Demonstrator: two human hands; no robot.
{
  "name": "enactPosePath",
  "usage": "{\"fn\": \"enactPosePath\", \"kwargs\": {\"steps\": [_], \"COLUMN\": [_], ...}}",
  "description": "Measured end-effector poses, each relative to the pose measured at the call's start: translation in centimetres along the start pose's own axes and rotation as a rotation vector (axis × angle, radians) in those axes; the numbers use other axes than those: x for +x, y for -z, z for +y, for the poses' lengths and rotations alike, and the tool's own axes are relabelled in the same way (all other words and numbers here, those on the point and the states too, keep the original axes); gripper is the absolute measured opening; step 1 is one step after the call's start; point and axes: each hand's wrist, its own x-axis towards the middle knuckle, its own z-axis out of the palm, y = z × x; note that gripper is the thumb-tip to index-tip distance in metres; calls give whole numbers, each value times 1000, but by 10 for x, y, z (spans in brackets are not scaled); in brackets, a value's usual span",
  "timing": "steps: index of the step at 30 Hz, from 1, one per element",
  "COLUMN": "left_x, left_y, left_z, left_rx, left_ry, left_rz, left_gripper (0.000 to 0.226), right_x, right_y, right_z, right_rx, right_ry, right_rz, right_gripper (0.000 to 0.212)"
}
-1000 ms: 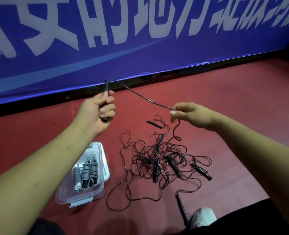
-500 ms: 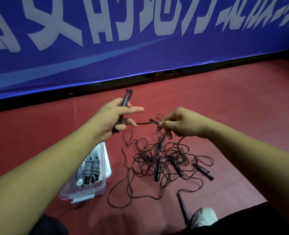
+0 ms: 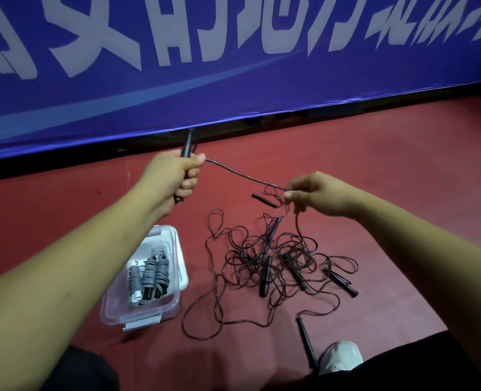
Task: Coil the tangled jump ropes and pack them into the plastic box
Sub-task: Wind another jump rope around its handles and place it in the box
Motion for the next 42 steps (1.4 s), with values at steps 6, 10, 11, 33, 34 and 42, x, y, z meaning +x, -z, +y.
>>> {"fn": "enactPosePath", "kwargs": {"steps": [6,10,11,33,34,42], "left_x": [8,13,13,-14,-12,2], "left_y": [20,31,33,-6,-2,22], "left_z": [6,4,3,13,13,4], "left_rx": [-66,163,252,-5,-11,580], "left_ry": [-25,43,71,0,-1,-1], "left_rz": [100,190,207,-64,-36,188], "left_gripper": [26,18,16,20,20,9], "right_x": [-1,-1,-1,-1,-1,-7], "right_y": [-8,-10,-10,2,3,0], "right_z": [32,16,11,-3,4,-22], "right_rx": [109,285,308,-4,29,174], "right_ry": [-179,-140,-126,35,12,48], "right_rz": [-100,-39,-17,-5,-12,80], "right_gripper": [22,21,22,24,21,21]}}
